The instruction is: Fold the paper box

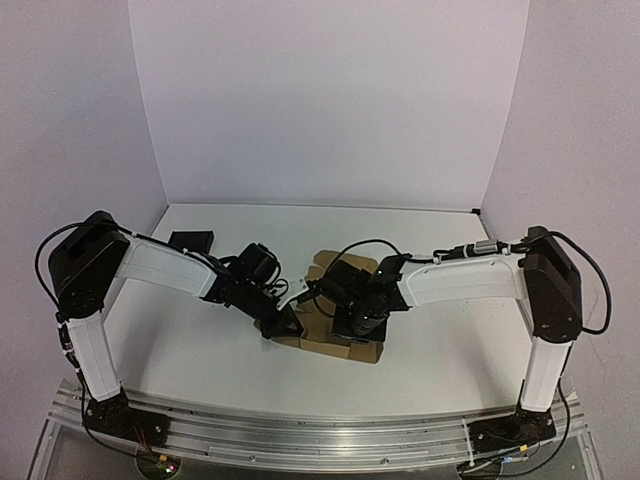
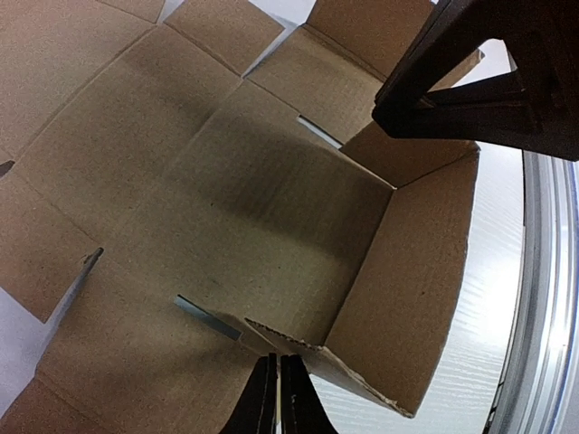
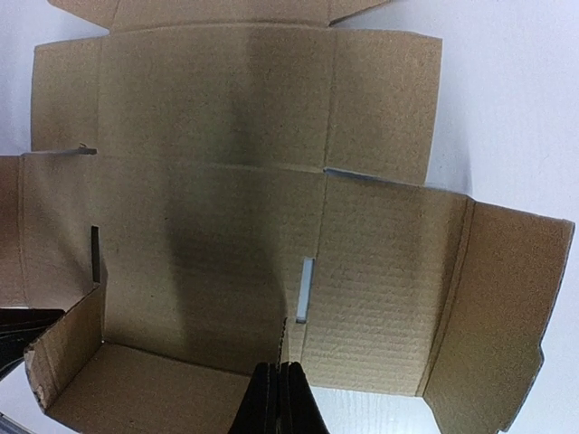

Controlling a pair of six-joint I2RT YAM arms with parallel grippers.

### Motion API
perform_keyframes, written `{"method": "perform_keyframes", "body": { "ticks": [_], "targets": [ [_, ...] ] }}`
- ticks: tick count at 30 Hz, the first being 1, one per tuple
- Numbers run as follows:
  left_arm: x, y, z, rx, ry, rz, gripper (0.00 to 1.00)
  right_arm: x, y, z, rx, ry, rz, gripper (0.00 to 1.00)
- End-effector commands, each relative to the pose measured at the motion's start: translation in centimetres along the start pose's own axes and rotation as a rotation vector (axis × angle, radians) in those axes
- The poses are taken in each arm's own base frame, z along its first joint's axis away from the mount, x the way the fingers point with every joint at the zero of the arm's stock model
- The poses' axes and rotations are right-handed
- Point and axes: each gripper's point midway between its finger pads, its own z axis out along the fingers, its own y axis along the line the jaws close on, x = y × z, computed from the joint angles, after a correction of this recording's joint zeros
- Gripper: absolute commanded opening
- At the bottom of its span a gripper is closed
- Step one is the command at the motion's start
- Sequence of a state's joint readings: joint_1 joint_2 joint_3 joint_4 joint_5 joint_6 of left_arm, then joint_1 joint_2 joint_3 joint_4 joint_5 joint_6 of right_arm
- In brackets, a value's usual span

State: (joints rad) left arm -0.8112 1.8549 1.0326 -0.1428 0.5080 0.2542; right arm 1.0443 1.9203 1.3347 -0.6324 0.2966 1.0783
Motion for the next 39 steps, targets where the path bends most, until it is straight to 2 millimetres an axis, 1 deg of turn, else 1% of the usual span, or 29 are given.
{"method": "perform_keyframes", "body": {
  "ticks": [1,5,8,10,12,14,17,20,23,25,27,31,32,35,39],
  "targets": [
    [-2.9,0.7,-2.7,-0.021,-0.049,0.039,0.05,-0.7,-0.2,-1.6,-0.015,-0.041,0.028,0.01],
    [-3.7,1.5,-4.9,-0.047,-0.065,0.018,0.09,-0.9,-0.8,-1.8,-0.005,-0.057,0.043,0.00],
    [-3.7,2.4,-6.5,-0.081,-0.067,-0.013,0.14,-1.0,-1.0,-1.9,-0.001,-0.064,0.049,0.00],
    [-3.6,3.1,-7.7,-0.108,-0.068,-0.043,0.15,-1.0,-1.0,-1.9,-0.001,-0.066,0.048,0.00],
    [-3.2,4.4,-8.9,-0.158,-0.063,-0.090,0.17,-1.0,-1.0,-1.9,-0.002,-0.068,0.048,0.00],
    [-2.2,6.6,-10.1,-0.237,-0.047,-0.160,0.20,-1.0,-1.1,-1.9,0.000,-0.069,0.048,0.00],
    [-0.5,8.4,-10.9,-0.298,-0.020,-0.275,0.34,-1.0,-1.2,-2.0,0.000,-0.069,0.048,0.00],
    [0.6,8.1,-9.9,-0.254,0.014,-0.378,0.43,-1.1,-1.1,-2.1,-0.001,-0.072,0.045,0.00],
    [1.4,7.3,-8.9,-0.186,0.036,-0.463,0.47,-1.2,-1.0,-2.2,-0.004,-0.075,0.044,0.00],
    [2.1,7.0,-8.1,-0.157,0.054,-0.495,0.47,-1.1,-1.1,-2.2,-0.004,-0.073,0.045,0.00],
    [2.3,6.7,-7.5,-0.125,0.062,-0.506,0.46,-1.1,-1.1,-2.2,-0.005,-0.072,0.049,0.00],
    [2.1,6.1,-6.8,-0.065,0.052,-0.543,0.46,-1.2,-1.0,-2.2,-0.008,-0.073,0.044,0.01],
    [2.1,6.0,-6.6,-0.053,0.053,-0.549,0.45,-1.1,-0.9,-2.2,-0.008,-0.071,0.042,0.01],
    [2.3,5.6,-6.0,-0.019,0.063,-0.568,0.38,-1.0,-0.7,-1.9,-0.010,-0.060,0.040,0.02],
    [0.5,3.8,-5.8,0.047,0.044,-0.533,0.37,-0.9,-0.5,-1.8,-0.011,-0.055,0.041,0.02]
  ]
}}
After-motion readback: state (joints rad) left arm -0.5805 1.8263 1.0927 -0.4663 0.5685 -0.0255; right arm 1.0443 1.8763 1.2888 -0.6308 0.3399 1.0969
